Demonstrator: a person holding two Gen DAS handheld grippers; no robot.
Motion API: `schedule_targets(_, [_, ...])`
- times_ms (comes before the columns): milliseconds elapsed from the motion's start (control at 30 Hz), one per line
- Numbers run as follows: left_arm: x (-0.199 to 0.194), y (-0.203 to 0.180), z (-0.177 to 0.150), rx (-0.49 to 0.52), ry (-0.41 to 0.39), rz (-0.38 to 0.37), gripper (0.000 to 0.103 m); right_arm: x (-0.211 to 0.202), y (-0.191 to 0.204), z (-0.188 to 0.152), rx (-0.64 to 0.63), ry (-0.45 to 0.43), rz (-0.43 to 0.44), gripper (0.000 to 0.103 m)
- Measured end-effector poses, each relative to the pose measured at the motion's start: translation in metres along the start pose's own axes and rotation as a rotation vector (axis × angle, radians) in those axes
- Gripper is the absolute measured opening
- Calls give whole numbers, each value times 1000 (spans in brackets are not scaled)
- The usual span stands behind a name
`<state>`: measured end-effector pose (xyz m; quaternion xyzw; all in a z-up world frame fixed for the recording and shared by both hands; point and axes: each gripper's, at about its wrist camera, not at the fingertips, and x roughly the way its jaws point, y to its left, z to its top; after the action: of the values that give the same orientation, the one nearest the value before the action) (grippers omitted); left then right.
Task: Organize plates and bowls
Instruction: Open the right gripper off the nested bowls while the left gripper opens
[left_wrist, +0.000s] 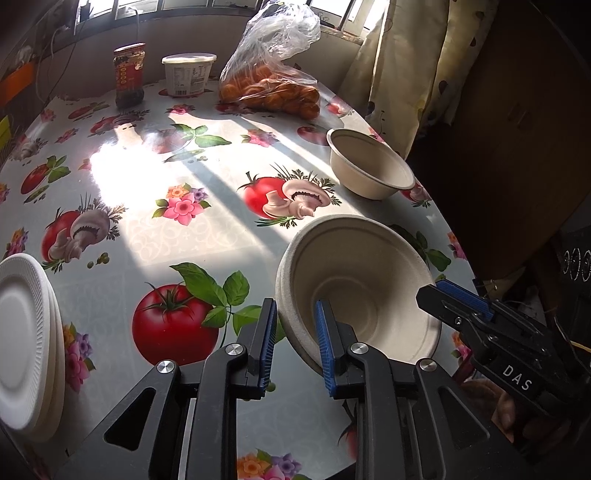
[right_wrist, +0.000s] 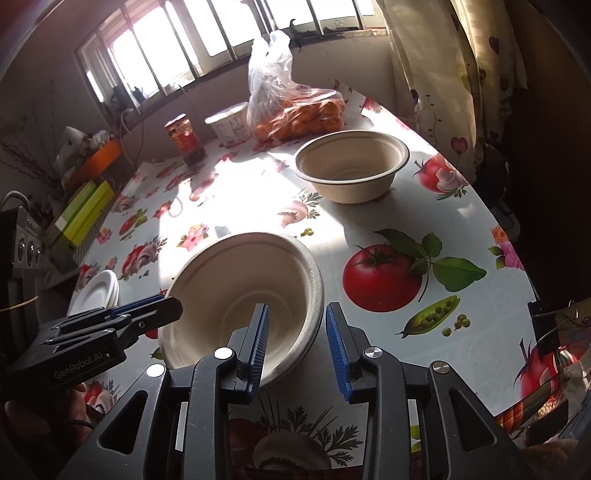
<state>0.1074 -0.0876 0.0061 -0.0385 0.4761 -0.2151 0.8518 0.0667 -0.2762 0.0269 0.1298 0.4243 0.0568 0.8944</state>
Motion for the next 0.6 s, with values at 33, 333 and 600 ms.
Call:
schedule_targets(33, [0,0,0,0,-1,0,23,0,0,0,1,-1,-2,38])
schedule_targets(333, [-6,7,5,-10,-30,6,39,-4,-2,3,19,-10,-22,43])
schedule_targets(600, [-15,11,25,30,-67,40,39,-17,-4,8,26,-50,-46,43])
